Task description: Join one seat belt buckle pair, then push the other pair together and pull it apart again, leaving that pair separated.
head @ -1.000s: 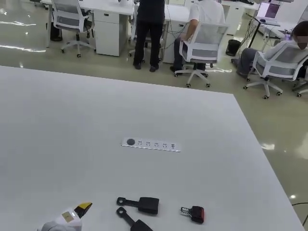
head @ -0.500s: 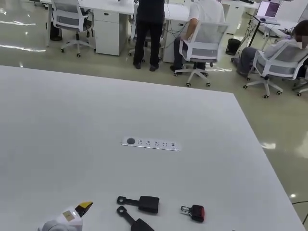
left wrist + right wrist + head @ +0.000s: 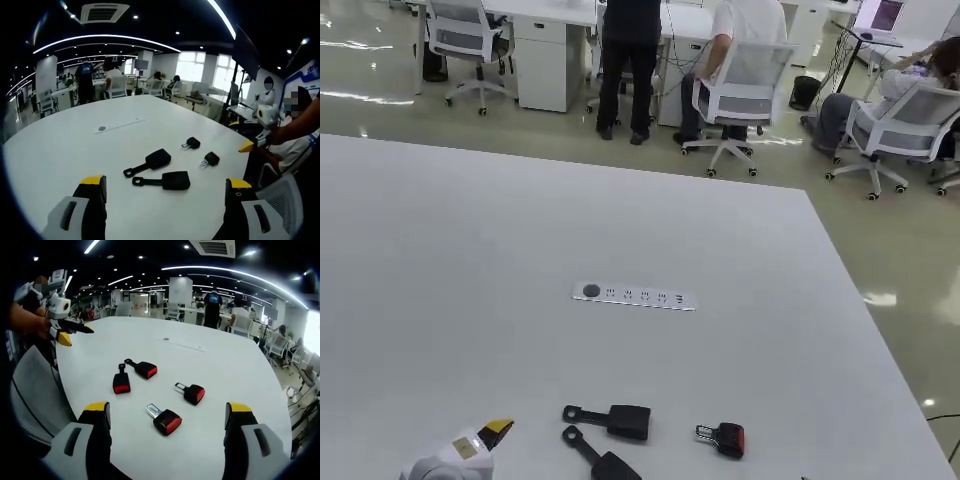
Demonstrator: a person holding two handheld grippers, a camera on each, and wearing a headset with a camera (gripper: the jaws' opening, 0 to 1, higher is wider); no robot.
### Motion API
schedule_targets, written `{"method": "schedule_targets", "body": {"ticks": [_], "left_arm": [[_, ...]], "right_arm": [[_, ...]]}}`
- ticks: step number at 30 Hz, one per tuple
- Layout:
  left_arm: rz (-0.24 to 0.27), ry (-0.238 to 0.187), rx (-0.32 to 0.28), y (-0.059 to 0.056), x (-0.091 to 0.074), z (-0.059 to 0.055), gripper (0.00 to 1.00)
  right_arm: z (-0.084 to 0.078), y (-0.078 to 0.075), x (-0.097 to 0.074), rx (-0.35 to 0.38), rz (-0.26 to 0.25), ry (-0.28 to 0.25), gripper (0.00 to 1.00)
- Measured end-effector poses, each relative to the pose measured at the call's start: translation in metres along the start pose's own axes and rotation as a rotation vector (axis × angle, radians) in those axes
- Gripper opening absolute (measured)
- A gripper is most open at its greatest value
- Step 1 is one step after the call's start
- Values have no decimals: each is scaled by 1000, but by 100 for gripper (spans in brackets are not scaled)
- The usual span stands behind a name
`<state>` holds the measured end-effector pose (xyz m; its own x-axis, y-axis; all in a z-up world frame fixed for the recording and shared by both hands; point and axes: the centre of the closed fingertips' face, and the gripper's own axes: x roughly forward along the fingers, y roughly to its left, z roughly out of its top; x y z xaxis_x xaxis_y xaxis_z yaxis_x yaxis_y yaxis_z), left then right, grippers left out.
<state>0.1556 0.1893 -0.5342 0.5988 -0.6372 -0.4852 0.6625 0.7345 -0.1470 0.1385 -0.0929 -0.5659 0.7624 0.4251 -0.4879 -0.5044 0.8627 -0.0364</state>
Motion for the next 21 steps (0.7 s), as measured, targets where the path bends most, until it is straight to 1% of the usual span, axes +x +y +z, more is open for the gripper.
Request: {"method": "schedule_targets", "body": {"ticks": [3, 6, 10, 15, 19, 21], "left_arm": [[-4, 2, 0, -1, 1, 0, 100], [-6, 6, 1, 1, 4, -3, 100], [-13, 12, -1, 0, 8, -5, 100], [-23, 23, 1, 0, 10, -9, 100], [-32, 36, 7, -4, 13, -9, 100], [-37, 37, 7, -3, 13, -10, 100]], "right_arm": [[-2, -1, 1, 2, 0, 1, 94], [-4, -2, 1, 5, 0, 3, 94], [-6, -2, 1, 3, 2, 7, 94], [-13, 2, 3, 7, 8, 19, 94], [-16, 5, 5, 9, 18, 29, 94], [-17, 5, 7, 10, 21, 31, 94]]}}
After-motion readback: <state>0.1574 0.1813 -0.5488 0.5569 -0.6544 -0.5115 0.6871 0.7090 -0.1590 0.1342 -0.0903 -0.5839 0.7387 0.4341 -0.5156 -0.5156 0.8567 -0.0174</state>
